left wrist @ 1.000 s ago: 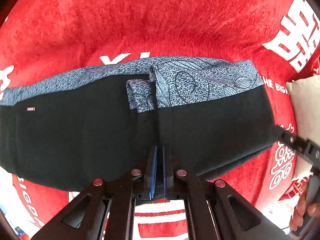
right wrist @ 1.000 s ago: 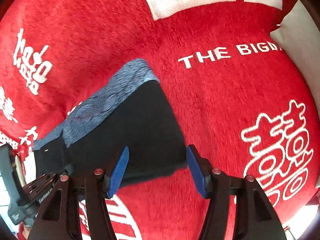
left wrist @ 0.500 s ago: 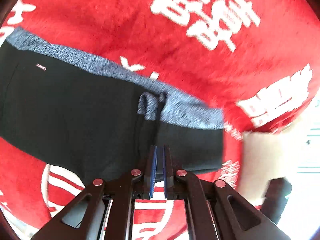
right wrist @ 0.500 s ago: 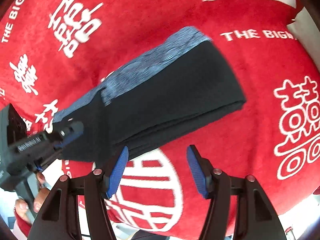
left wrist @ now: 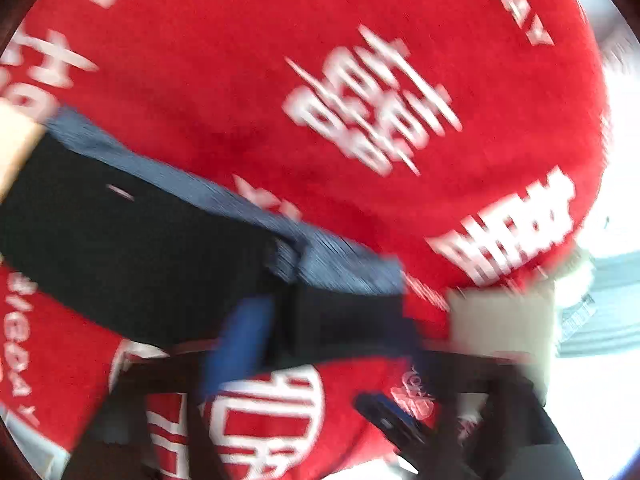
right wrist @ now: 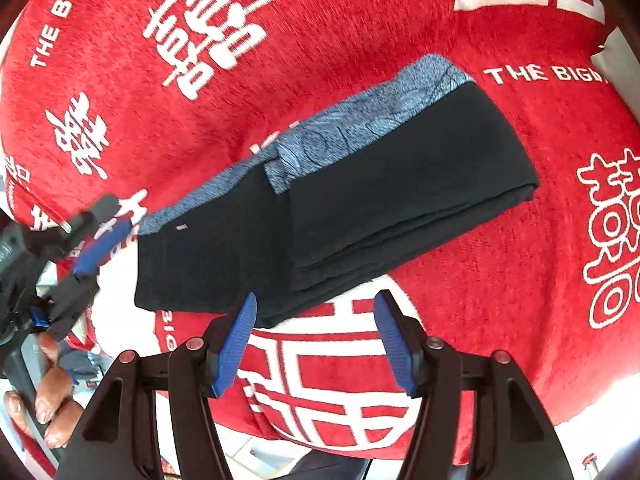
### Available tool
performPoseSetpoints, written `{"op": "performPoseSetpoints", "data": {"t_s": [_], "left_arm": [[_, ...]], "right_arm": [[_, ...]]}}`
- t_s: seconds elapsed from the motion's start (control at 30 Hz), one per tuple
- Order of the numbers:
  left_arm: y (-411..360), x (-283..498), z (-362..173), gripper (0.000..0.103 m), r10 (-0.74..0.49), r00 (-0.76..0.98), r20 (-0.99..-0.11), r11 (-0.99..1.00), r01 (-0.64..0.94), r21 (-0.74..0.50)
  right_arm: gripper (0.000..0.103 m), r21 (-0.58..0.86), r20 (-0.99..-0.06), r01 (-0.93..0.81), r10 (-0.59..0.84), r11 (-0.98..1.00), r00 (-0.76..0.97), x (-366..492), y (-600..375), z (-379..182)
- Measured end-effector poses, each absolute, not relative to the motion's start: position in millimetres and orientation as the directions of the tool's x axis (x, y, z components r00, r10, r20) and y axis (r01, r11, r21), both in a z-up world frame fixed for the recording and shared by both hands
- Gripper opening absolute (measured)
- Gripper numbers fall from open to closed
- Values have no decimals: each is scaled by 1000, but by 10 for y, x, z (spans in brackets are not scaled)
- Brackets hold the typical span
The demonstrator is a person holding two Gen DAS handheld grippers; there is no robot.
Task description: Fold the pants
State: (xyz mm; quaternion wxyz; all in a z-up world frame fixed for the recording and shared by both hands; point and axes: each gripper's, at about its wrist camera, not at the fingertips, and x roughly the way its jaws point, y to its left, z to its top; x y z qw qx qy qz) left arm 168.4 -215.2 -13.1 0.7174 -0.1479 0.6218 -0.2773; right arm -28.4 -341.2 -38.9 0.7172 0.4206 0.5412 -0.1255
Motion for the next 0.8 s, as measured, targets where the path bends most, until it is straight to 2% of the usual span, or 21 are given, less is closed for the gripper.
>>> {"op": "performPoseSetpoints", "data": {"t_s": [0.17,0.27,0.33,0.4,0.53,0.8], "left_arm": [[-2235,1596,268,97,-494,235,-837,839,382,-388],[-2377,1531,395,98,-372,278,-886,857,469,-213],[-2416,1506,440,98,-315,289,-904,864,481,-147],[-2379,1476,503,102,-330,289,-899,857,490,-157],[-2269,1415,544,102,-360,264,-895,838,514,-185],[-2099,1441,286,102,-297,188,-936,855,489,-173]], "right_arm": [[71,501,-864,678,261,538,431,-330,-3430,-201],[71,482,-874,684,244,548,421,-339,-3420,-69],[75,461,-884,687,225,562,409,-354,-3412,20],[77,445,-892,691,208,570,402,-391,-3402,122],[78,416,-904,697,180,585,389,-440,-3364,236],[79,386,-919,704,177,596,354,-443,-3225,240]]}}
